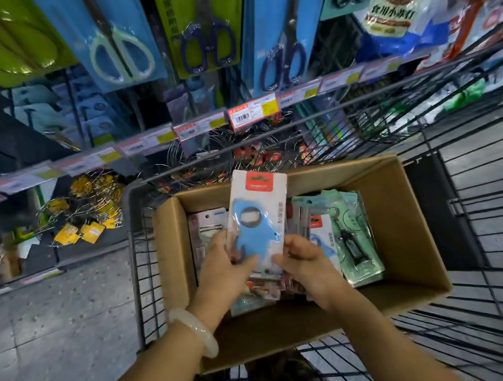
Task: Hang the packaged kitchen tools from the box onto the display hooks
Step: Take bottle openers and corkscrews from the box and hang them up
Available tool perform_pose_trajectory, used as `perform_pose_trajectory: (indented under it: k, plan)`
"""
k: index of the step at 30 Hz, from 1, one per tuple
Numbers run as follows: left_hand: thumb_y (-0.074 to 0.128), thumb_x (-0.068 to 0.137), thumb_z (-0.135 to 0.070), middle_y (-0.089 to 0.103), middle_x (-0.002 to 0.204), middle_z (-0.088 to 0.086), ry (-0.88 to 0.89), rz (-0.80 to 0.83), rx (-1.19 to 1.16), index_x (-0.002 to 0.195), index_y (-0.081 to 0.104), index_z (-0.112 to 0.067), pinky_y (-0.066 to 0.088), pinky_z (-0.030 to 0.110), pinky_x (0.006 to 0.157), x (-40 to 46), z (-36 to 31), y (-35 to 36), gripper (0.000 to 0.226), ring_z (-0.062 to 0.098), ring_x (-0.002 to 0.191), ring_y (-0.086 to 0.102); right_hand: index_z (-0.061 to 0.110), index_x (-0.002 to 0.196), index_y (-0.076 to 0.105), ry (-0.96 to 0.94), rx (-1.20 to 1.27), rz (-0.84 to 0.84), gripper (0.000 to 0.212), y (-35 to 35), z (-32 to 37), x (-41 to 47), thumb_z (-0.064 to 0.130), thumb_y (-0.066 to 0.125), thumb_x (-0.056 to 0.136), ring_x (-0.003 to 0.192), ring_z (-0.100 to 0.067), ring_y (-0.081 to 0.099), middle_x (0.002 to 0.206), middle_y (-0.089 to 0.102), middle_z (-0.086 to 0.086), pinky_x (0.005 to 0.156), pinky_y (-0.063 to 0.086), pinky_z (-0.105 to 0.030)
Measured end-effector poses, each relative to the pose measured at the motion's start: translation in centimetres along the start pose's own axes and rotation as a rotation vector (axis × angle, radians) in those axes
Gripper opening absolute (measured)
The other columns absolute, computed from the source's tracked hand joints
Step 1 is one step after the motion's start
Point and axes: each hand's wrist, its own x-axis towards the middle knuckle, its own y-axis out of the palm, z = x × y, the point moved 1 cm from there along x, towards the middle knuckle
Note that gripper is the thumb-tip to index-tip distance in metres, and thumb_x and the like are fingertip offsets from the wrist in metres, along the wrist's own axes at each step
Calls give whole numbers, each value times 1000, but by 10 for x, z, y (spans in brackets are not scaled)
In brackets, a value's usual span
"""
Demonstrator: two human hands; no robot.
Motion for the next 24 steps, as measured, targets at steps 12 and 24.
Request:
perform_pose_trajectory:
  k: [12,24]
  plan:
    - [63,85,5,59,102,-1,35,-428,-124,121,45,-7,50,12,62,-10,25,-53,42,4,78,58,10,120,56,193,-797,-156,36,7,-63,80,20,64,86,105,-28,60,114,64,-9,87,49,-33]
    - [66,83,4,63,105,3,-49,-478,-133,124,47,-7,50,9,55,-7,47,-57,46,0,76,59,3,115,58,253,-624,-330,25,33,-63,98,3,48,93,105,-31,60,113,64,-16,74,43,-27]
